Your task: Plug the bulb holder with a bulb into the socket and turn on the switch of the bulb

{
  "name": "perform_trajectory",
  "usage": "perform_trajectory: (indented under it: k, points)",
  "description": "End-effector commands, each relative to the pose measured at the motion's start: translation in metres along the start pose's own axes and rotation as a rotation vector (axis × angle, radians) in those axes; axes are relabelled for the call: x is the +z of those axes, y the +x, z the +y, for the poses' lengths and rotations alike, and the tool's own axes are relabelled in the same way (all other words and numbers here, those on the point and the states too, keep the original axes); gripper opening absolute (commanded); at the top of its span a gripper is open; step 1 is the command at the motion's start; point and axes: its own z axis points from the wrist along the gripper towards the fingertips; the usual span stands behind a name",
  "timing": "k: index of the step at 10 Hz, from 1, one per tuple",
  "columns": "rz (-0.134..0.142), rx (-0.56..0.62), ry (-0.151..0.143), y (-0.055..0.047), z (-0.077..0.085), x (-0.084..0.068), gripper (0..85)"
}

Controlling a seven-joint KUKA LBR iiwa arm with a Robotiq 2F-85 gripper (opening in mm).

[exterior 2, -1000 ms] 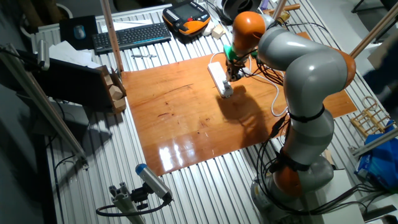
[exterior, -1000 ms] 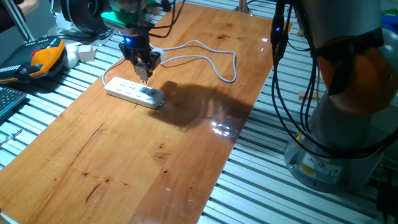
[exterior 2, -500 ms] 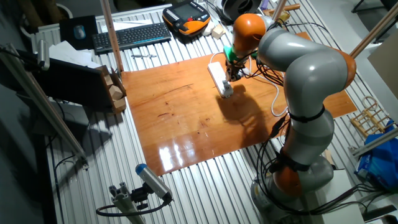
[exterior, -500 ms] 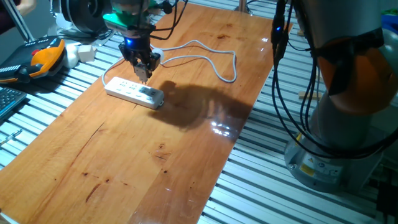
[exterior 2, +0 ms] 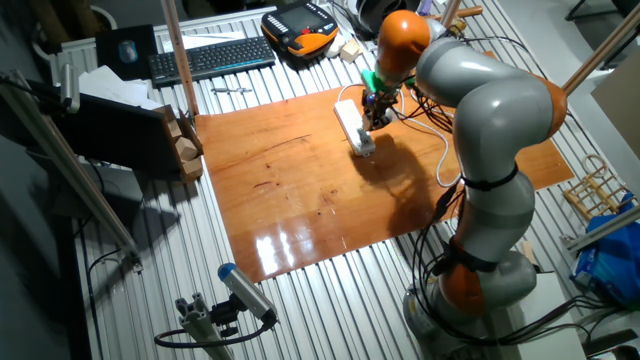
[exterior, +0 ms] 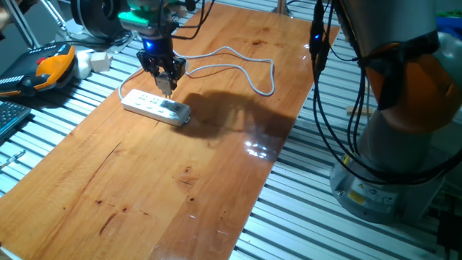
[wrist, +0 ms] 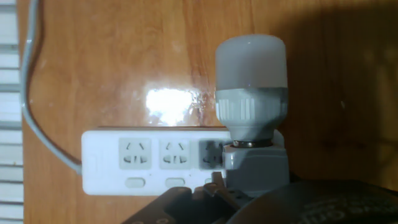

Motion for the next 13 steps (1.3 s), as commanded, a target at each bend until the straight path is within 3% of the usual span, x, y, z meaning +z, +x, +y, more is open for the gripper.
perform_trajectory:
  k: [1, 4, 6, 8, 13]
  points:
    - [0.001, 0.006, -0.035, 0.0, 0.0, 0.0, 0.0]
    - [0.007, 0.047, -0.003, -0.002, -0.001, 0.0, 0.0]
    - [0.008, 0.035, -0.009, -0.019, -0.002, 0.0, 0.0]
    - [0.012, 0.046, -0.031, -0.016, -0.001, 0.001, 0.0]
    - [-0.033, 0.077, -0.048, -0.002, 0.007, 0.016, 0.0]
